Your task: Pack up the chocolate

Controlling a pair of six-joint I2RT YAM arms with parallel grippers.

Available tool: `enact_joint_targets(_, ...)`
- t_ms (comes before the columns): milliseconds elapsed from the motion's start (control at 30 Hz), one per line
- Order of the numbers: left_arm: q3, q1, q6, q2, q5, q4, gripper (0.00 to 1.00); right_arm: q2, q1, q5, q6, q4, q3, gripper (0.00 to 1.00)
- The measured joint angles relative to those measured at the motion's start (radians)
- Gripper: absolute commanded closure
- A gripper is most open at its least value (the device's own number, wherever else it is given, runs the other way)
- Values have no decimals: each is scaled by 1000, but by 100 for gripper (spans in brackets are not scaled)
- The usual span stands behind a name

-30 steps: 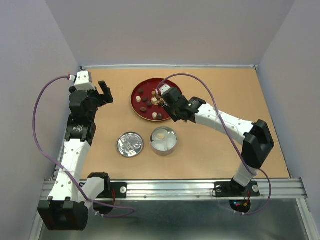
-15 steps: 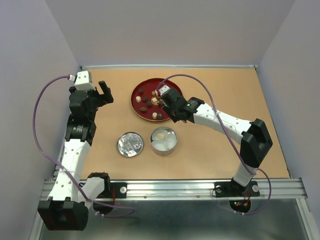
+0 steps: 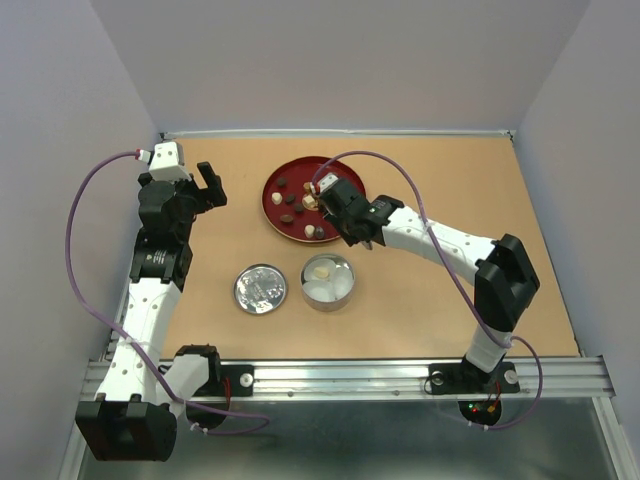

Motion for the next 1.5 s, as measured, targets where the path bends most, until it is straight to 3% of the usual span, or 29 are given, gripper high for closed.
enact_joint_targets(367,0,0,0,0,0,0,1,-35,-1,3,2,-18,0,71)
enact_joint_targets(667,0,0,0,0,0,0,1,-203,-1,-58,30,-61,0,71)
enact_joint_targets(1067,0,0,0,0,0,0,1,-426,-1,-271,146,-254,-11,72)
enact_joint_targets(1500,0,0,0,12,0,-1,1,-465,2,-394,198,-469,-11,72)
